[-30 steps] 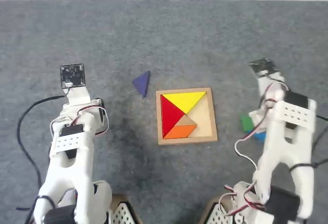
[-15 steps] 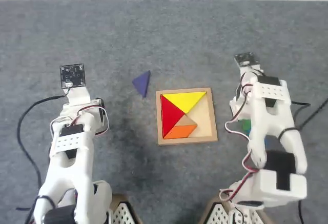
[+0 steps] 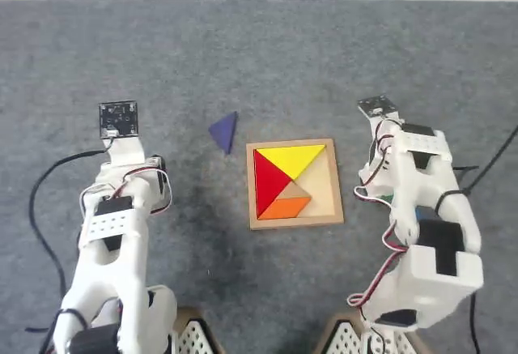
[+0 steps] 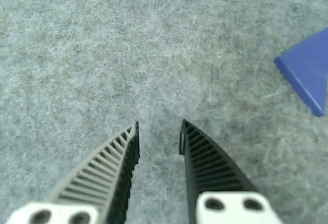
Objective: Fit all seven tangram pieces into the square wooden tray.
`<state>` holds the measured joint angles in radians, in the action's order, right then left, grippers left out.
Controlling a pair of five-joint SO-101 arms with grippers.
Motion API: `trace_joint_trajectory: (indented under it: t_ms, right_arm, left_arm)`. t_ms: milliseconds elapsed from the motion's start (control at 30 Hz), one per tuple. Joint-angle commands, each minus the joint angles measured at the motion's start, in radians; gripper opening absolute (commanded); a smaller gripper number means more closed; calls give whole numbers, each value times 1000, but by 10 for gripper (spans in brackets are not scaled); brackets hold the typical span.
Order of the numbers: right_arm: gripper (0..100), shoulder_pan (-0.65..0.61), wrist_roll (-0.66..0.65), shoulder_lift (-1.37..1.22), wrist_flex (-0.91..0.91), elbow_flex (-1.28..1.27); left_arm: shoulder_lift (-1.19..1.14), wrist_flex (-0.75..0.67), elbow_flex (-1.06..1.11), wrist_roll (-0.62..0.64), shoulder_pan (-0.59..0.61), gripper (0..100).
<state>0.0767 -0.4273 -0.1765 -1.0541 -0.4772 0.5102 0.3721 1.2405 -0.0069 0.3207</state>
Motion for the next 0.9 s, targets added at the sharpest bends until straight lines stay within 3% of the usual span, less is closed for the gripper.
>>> trace_joint_trajectory:
  t_ms: [0,267,533,867]
  right_arm:
    - [206,15,-12,7,54,31]
    - [155,-25,-11,139,50,31]
    - [157,-177,8,303,-5,37]
    - [158,-404,-5,166,-8,198]
  left_arm:
    - [-2,-25,-7,-12,-6,123]
    - [-2,-25,-7,-14,-6,123]
    - [-2,-25,-7,-14,-6,123]
    - [-2,-25,-7,-15,-6,123]
